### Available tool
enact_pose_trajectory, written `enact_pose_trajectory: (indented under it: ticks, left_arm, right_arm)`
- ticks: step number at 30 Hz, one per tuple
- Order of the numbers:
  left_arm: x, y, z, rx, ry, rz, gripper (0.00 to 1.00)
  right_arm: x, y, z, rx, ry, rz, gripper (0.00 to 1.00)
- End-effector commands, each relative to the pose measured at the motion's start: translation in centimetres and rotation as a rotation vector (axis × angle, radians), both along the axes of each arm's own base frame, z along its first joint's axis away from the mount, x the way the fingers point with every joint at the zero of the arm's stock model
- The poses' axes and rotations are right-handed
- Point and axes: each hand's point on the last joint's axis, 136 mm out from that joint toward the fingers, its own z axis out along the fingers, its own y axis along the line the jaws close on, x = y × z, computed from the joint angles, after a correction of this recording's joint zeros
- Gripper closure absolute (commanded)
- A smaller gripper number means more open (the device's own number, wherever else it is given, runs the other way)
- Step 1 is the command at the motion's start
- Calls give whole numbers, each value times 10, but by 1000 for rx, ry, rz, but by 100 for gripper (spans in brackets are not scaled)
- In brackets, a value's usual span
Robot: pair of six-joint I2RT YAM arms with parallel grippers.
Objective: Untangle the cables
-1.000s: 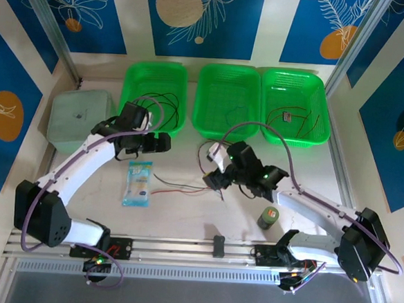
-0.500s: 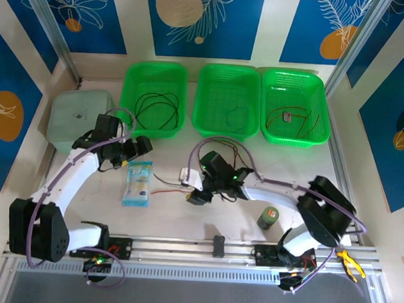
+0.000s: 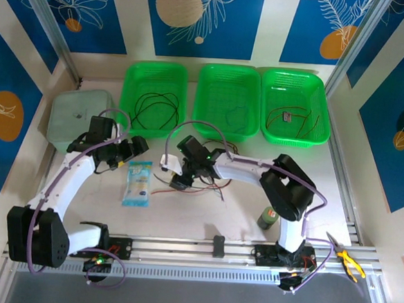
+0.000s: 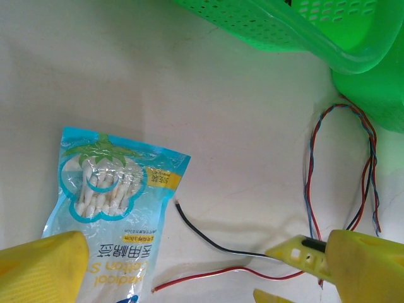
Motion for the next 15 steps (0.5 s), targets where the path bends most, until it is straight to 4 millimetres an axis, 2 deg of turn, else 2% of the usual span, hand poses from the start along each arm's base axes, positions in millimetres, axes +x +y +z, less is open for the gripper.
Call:
enact_pose_trajectory:
  ticks: [1,7,15]
  left_arm:
    - [-6,1,0,-3,9,-16,4]
    - [-5,1,2,3,3,-20,4]
    - [-3,0,7,-8,-12,-20,4]
  right_arm:
    - [-5,-13,-18,-82,85,-24,60]
    - [-3,-20,-35,-138,120,-59,60]
    - [14,-28,-48,-187,119,-136,71]
